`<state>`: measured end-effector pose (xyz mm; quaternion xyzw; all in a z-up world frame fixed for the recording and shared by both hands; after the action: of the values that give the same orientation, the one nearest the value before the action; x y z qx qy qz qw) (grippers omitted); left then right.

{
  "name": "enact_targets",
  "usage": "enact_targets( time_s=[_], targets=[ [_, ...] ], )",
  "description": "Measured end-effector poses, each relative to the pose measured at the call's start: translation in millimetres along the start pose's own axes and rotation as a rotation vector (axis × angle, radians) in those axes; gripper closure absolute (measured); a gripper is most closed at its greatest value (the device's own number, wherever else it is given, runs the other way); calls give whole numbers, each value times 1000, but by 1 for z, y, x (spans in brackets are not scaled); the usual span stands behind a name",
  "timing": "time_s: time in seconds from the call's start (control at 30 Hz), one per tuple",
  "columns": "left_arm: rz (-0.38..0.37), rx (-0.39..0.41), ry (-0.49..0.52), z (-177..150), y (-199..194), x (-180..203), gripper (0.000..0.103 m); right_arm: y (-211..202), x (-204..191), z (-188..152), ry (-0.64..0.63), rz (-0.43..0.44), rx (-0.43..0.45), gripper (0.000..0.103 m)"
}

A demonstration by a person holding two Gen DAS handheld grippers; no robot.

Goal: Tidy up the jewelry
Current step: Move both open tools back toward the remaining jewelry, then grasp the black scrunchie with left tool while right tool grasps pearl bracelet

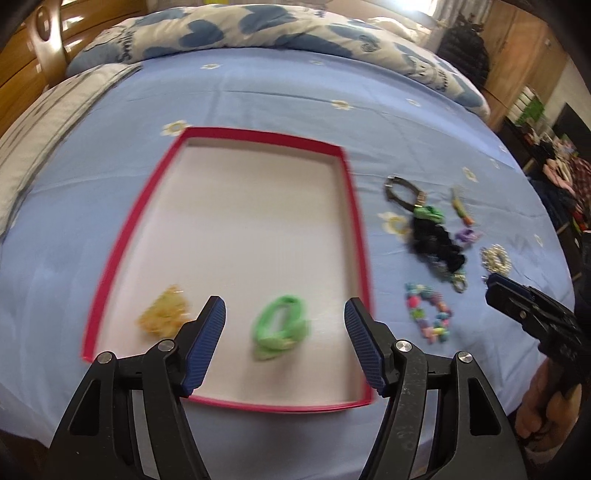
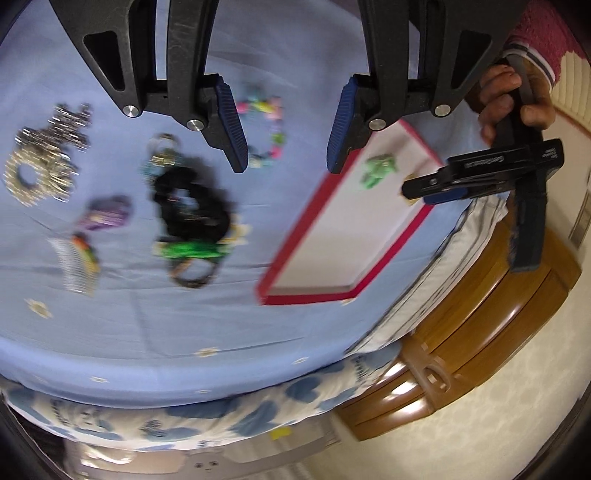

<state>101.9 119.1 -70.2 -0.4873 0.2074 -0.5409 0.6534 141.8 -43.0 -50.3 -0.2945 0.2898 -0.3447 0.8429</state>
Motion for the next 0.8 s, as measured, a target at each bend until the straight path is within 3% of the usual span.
enact_targets(
  time_s=[0.3,0.8],
  targets=[
    [-74,-50,76,-11,16,69,35,-38,63,-20,107,-101,34,55],
    [-135,-108,89,-3,58,130,35,-72,170,-49,239,-328,49,55]
  ],
)
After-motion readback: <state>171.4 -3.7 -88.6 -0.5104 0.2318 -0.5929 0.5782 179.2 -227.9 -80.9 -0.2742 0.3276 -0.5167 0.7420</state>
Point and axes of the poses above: each gripper's, at about its wrist camera, not at the fingertips, and y roughly the way its jaws point, x to its right, z to its top, the point moved 7 cm from there along y, roughly the way its jaws point, and after that the axes turned 12 degrees about -y, right-handed, at the moved point
